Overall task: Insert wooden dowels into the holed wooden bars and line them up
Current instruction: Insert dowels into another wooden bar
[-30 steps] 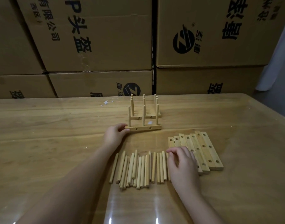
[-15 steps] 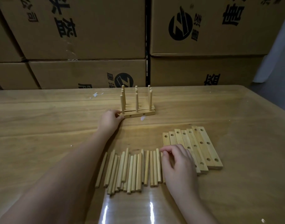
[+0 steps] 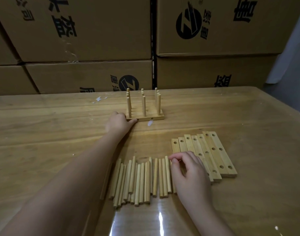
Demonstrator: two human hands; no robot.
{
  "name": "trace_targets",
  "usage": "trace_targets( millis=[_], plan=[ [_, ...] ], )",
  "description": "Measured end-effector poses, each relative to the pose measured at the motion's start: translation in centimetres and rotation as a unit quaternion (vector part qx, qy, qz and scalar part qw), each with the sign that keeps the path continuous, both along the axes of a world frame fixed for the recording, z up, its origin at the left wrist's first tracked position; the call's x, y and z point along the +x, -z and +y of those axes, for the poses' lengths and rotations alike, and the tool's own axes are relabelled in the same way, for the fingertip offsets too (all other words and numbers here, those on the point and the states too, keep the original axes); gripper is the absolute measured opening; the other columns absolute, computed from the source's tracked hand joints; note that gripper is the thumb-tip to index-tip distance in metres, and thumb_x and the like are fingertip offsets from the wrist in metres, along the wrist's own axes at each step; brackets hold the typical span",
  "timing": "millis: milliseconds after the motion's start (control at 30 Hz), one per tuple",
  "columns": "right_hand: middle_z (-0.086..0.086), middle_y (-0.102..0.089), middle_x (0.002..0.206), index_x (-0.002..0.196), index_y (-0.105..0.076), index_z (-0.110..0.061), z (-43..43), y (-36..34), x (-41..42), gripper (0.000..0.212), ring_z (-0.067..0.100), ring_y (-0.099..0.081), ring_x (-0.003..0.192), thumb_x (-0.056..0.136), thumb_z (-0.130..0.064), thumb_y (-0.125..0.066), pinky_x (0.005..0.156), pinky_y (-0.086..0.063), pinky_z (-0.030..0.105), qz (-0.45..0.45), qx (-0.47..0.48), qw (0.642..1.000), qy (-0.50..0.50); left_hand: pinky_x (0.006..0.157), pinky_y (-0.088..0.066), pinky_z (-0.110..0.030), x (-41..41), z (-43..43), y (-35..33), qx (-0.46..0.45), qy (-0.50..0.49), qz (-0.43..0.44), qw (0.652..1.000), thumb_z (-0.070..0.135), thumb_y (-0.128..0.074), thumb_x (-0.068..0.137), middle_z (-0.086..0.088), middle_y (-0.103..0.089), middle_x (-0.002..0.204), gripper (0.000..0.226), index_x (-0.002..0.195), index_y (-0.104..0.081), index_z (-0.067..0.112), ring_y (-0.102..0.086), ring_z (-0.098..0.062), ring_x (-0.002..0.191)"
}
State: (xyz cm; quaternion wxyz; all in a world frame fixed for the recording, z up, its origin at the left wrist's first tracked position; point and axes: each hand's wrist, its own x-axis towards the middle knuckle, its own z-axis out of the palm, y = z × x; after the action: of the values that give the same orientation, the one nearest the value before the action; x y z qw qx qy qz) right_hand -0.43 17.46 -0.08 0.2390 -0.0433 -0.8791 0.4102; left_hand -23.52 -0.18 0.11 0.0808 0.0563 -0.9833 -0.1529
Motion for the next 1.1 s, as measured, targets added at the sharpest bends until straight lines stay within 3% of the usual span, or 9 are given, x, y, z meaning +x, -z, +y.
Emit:
trace_targets(
  millis=[233, 400, 700, 867, 1000, 1100],
  plan=[
    [-0.022, -0.056, 0.084, 0.084, -0.062, -0.029, -0.1, 0.1, -0.1, 0.013, -0.003, -0.048, 0.088, 0.086, -0.02, -0.054, 0.075, -0.043, 0.026, 0.004, -0.004, 1.0, 0.008, 0.07, -0.052, -0.034, 0.4, 0.4, 0.2, -0.018, -0.006, 0.022, 1.0, 0.063, -0.05, 0.087, -0.006, -0.053, 0.117, 0.055, 0.107, -0.065, 0.013, -0.057, -0.021, 0.093],
    [-0.021, -0.056, 0.084, 0.084, -0.063, -0.028, 0.0, 0.0, 0.0, 0.013, -0.002, -0.049, 0.087, 0.086, -0.018, -0.055, 0.074, -0.044, 0.028, 0.005, -0.006, 1.0, 0.009, 0.063, -0.045, -0.031, 0.4, 0.7, 0.1, -0.011, -0.017, 0.023, 1.0, 0.061, -0.052, 0.088, -0.007, -0.054, 0.117, 0.053, 0.103, -0.066, 0.013, -0.054, -0.019, 0.088],
    [-0.022, -0.057, 0.086, 0.085, -0.063, -0.029, 0.0, -0.1, 0.1, 0.013, -0.003, -0.049, 0.088, 0.087, -0.02, -0.054, 0.076, -0.045, 0.026, -0.004, -0.001, 1.0, 0.003, 0.074, -0.055, -0.037, 0.3, 1.4, 0.2, 0.004, -0.05, 0.021, 0.999, 0.063, -0.053, 0.085, -0.007, -0.053, 0.116, 0.054, 0.099, -0.067, 0.013, -0.057, -0.022, 0.09],
    [-0.024, -0.054, 0.084, 0.084, -0.061, -0.033, 0.0, -0.1, 0.1, 0.014, -0.007, -0.047, 0.088, 0.087, -0.02, -0.055, 0.074, -0.042, 0.022, -0.008, 0.003, 1.0, 0.003, 0.076, -0.055, -0.039, 0.5, 1.4, 0.2, 0.001, -0.027, 0.05, 0.998, 0.065, -0.058, 0.081, -0.007, -0.055, 0.115, 0.063, 0.117, -0.054, 0.013, -0.057, -0.023, 0.099],
    [-0.025, -0.054, 0.083, 0.083, -0.061, -0.033, -0.1, -0.1, 0.0, 0.015, -0.005, -0.048, 0.087, 0.087, -0.019, -0.055, 0.074, -0.043, 0.024, -0.004, 0.006, 1.0, 0.003, 0.069, -0.053, -0.035, 0.6, 1.5, 0.1, 0.018, -0.017, 0.067, 0.997, 0.057, -0.058, 0.086, -0.006, -0.056, 0.112, 0.051, 0.115, -0.051, 0.016, -0.057, -0.022, 0.094],
    [-0.024, -0.056, 0.084, 0.084, -0.062, -0.032, -0.1, 0.0, 0.0, 0.015, -0.004, -0.05, 0.087, 0.086, -0.019, -0.056, 0.075, -0.045, 0.026, 0.002, 0.006, 1.0, 0.002, 0.073, -0.055, -0.038, 0.7, 1.5, 0.1, 0.002, -0.004, 0.068, 0.998, 0.053, -0.056, 0.089, -0.006, -0.056, 0.109, 0.043, 0.111, -0.052, 0.017, -0.057, -0.023, 0.093]
  ],
)
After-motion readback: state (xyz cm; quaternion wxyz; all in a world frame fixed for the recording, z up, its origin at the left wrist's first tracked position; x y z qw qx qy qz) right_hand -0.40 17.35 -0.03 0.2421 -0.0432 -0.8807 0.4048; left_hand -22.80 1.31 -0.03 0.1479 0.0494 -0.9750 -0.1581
